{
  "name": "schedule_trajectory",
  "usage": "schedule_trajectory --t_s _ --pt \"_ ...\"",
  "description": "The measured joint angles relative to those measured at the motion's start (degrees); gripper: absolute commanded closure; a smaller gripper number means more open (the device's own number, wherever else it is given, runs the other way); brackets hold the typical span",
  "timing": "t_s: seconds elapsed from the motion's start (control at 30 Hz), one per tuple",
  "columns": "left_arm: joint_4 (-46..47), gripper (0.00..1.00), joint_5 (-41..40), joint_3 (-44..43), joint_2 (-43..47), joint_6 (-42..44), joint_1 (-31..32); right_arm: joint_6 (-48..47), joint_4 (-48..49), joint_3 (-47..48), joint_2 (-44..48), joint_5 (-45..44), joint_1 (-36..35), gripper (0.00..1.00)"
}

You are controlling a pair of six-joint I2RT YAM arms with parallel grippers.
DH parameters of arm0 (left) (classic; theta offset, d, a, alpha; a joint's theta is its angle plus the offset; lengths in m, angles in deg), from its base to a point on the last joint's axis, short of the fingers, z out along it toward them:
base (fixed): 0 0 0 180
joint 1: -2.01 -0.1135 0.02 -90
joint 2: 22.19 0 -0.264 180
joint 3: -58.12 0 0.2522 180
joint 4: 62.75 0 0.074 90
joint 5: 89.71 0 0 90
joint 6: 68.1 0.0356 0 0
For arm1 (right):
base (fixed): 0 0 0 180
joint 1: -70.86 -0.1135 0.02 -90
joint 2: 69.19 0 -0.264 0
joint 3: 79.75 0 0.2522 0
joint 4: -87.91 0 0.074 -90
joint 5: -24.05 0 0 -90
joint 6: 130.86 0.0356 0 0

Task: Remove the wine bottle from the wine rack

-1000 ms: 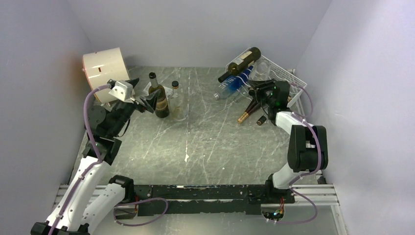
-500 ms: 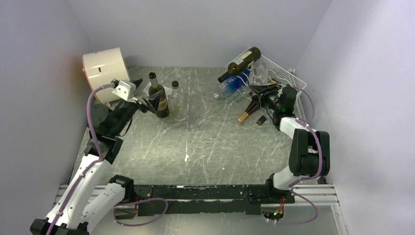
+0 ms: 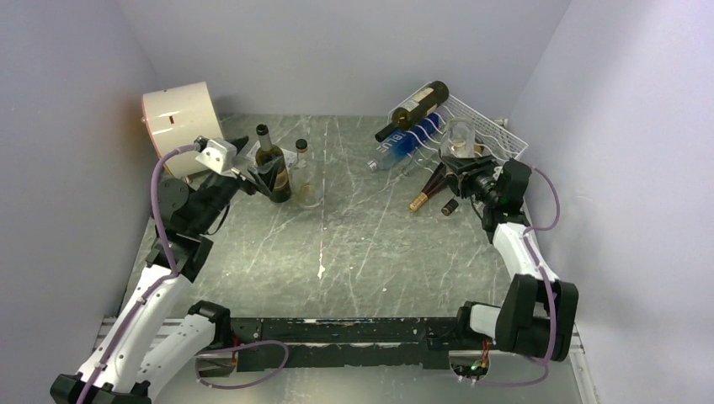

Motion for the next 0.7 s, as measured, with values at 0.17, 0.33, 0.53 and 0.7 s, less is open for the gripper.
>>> schedule_trajectory --t_s 0.17,0.33,0.53,0.7 --pt "0.0 0.09 0.3 0.0 -0.1 0.0 0.5 -5.3 -9.9 0.2 6.4 1.6 0.2 1.00" --pt "0.2 0.10 2.0 0.0 -0.7 -0.1 1.0 -10.8 -19.4 0.9 10.1 5.4 0.2 1.00" --pt "5.5 0.13 14.0 1.6 -2.2 -0.1 3.5 -18.3 -30.9 3.5 10.9 9.9 -0.2 1.00" --pt "8.5 0.12 22.7 3.9 -4.6 0.9 9.4 -27.1 -40.6 7.2 9.4 13.0 -2.7 1.00"
